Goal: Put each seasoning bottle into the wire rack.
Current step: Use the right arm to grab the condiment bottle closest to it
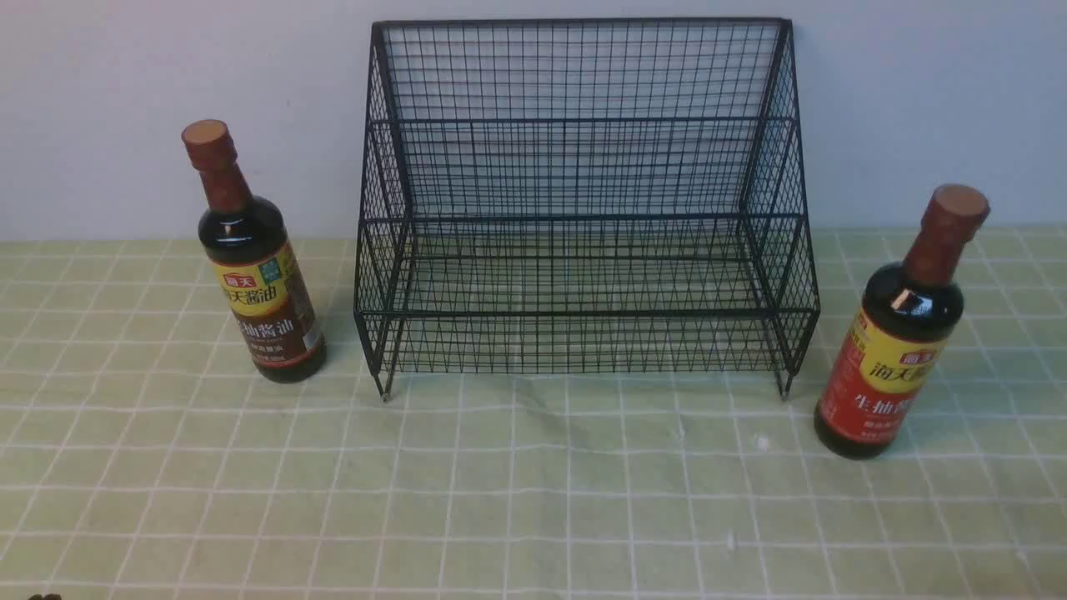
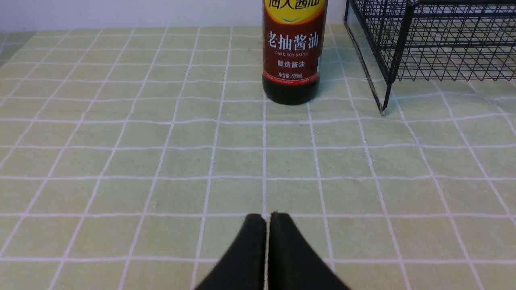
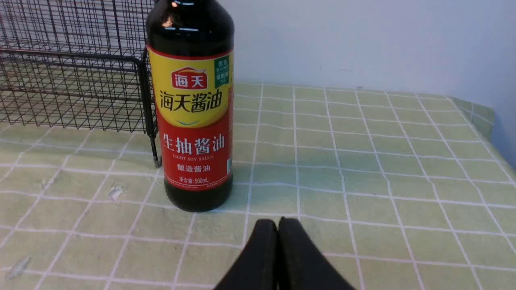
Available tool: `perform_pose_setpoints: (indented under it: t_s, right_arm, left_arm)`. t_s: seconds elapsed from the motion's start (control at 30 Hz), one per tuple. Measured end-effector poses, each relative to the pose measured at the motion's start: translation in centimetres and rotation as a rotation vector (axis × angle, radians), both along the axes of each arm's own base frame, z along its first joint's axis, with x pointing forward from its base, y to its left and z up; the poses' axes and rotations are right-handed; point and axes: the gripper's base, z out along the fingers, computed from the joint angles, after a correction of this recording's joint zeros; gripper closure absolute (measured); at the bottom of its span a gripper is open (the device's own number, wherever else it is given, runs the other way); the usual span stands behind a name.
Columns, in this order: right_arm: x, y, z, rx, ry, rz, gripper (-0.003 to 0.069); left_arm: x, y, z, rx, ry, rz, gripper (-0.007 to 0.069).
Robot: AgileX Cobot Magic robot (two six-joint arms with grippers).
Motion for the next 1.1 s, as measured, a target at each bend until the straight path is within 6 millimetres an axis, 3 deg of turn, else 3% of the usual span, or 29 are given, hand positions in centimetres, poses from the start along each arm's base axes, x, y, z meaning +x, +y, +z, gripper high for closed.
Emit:
perform_pose_setpoints:
  t_s: [0.7,0.8,0.93,1.1]
  right_arm:
    - [0.0,0.0,0.1,0.018,-0.012,-0.001,0.0673]
    - [0.2,0.2,0.6,0.135,-0.101,-0.001,0.0673]
    - [0.1,-0.1,2.9,0.415,-0.361,-0.024,0.0673]
    - [-0.1,-0.6,4.1,0.524,-0.501,-0.049,0.0673]
  left_arm:
    - [0.0,0.0,0.0,0.0,0.0,0.0,0.0631]
    - [0.0,0.0,0.0,0.0,0.0,0.0,0.0631]
    - [0.0,0.0,0.0,0.0,0.0,0.0,0.0631]
    - [0.0,0.0,0.0,0.0,0.0,0.0,0.0631]
